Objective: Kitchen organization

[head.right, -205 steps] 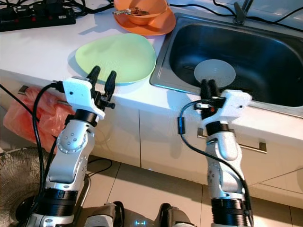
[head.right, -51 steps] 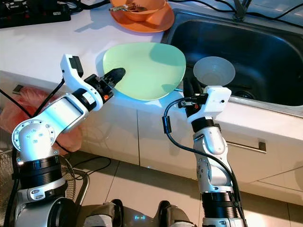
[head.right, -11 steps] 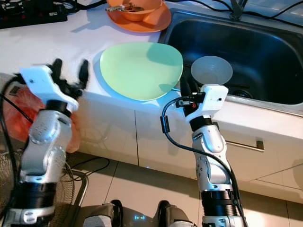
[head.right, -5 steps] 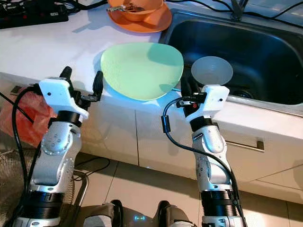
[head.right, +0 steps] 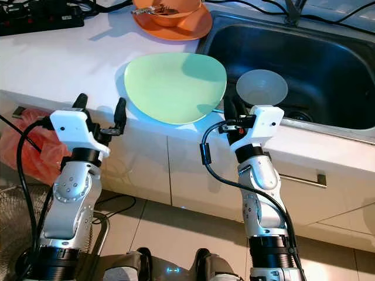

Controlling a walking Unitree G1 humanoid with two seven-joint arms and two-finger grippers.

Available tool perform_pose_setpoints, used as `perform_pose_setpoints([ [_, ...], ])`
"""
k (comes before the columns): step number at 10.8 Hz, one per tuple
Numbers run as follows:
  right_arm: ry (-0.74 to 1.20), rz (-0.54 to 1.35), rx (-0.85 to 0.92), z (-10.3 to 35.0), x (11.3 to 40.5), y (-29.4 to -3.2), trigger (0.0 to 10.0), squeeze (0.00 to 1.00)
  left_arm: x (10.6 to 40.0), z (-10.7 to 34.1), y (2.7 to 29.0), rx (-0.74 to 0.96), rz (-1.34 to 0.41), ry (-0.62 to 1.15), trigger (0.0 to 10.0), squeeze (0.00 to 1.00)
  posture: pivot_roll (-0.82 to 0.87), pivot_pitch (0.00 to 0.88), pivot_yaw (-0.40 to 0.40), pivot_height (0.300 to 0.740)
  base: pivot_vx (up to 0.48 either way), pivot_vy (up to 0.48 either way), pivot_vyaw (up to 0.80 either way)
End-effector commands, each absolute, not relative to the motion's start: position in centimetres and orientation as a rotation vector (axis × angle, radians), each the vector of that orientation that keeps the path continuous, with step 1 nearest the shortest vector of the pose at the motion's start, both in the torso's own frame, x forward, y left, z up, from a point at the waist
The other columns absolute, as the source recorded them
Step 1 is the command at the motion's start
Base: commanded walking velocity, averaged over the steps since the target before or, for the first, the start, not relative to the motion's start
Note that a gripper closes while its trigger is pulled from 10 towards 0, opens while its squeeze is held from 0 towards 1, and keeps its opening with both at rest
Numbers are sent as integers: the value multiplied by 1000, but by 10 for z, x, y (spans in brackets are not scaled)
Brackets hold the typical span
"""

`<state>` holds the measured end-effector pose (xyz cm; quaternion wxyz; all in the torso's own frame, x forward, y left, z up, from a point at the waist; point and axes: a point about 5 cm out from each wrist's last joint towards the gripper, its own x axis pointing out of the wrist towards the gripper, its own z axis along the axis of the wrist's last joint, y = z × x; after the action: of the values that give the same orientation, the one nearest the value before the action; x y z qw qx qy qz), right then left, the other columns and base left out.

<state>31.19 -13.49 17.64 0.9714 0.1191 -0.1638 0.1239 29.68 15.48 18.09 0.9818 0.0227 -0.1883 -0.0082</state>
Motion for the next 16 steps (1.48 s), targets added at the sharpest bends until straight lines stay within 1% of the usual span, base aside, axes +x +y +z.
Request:
perform_pose_setpoints([
  [1, -303, 229, 252, 168, 311, -140, 10000, 0, 295, 178, 155, 59, -5, -376, 10000, 1000, 123, 204, -61, 740, 0, 0, 0],
  [2, -299, 233, 253, 167, 312, -139, 10000, 0, 296, 169, 153, 79, -13, -352, 10000, 0, 120, 207, -61, 740, 0, 0, 0],
  [5, -296, 227, 247, 167, 312, -142, 10000, 0, 294, 162, 151, 82, -88, -317, 10000, 0, 112, 209, -63, 740, 0, 0, 0],
  [6, -297, 227, 246, 167, 311, -142, 10000, 0, 292, 163, 156, 77, -116, -310, 10000, 0, 112, 209, -63, 740, 0, 0, 0],
  [8, -287, 241, 247, 166, 312, -140, 10000, 0, 291, 164, 173, 117, -120, -313, 10000, 0, 121, 211, -64, 740, 0, 0, 0],
  [9, -283, 250, 247, 165, 312, -140, 10000, 0, 291, 164, 175, 128, -125, -310, 10000, 0, 122, 211, -65, 740, 0, 0, 0],
  [12, -237, 291, 295, 163, 314, -141, 10000, 0, 290, 171, 165, 145, -234, -320, 10000, 0, 117, 215, -68, 740, 0, 0, 0],
  [14, -218, 322, 272, 163, 316, -141, 10000, 0, 294, 179, 161, 138, -272, -338, 10000, 0, 116, 208, -67, 740, 0, 0, 0],
  [15, -196, 347, 293, 161, 315, -141, 10000, 0, 294, 179, 160, 136, -274, -337, 10000, 0, 115, 208, -67, 740, 0, 0, 0],
  [16, -174, 388, 369, 163, 314, -141, 10000, 0, 294, 178, 159, 133, -278, -332, 10000, 0, 113, 208, -66, 740, 0, 0, 0],
])
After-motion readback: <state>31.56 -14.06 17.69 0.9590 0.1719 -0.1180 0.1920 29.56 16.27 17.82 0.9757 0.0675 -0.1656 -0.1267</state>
